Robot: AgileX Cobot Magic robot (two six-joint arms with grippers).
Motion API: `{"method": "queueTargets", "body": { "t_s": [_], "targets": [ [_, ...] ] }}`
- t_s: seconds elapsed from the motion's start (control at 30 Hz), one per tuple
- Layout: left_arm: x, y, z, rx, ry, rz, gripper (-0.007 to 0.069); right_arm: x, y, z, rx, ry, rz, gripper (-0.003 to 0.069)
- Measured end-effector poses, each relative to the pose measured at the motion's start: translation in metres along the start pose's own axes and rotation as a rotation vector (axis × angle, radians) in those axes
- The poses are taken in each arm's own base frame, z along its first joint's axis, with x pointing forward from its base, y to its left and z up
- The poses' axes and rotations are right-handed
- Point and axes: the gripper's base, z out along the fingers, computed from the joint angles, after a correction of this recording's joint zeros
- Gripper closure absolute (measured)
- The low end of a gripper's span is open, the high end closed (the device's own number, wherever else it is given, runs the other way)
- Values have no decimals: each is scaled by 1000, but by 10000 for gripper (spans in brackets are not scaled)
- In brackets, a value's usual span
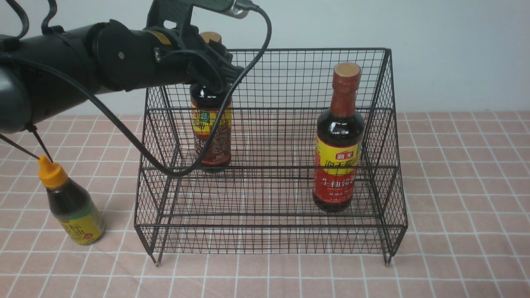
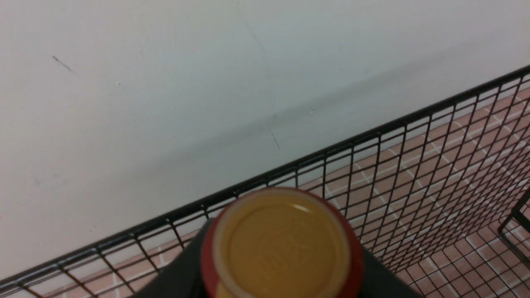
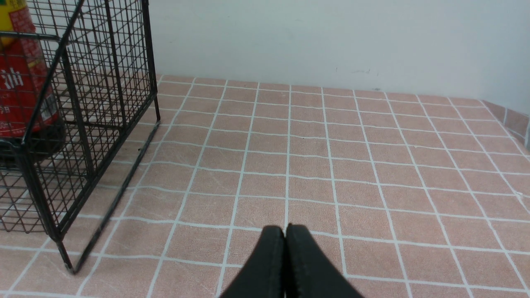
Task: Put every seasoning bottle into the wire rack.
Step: Use the left arm to put the condiment bottle back on the shelf, then use the left arm to grab the condiment bottle closest to it
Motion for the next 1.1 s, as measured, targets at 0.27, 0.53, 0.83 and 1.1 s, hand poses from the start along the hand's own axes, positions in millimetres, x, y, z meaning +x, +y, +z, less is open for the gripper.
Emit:
{"method": "queueTargets", "body": {
  "t_s": [0.27, 0.53, 0.83, 1.1],
  "targets": [
    [-12, 1, -11, -14, -66, -29, 185, 0, 0, 0, 0, 0, 0, 673],
    [-45, 15, -57, -60, -205, -35, 173, 0, 0, 0, 0, -1, 0, 673],
    [-76, 47, -155, -162, -317, -50, 482, 0, 0, 0, 0, -1, 0, 673],
    [-57, 60, -233, -231, -181, -128, 631, 0, 0, 0, 0, -1, -1, 673]
  ]
}}
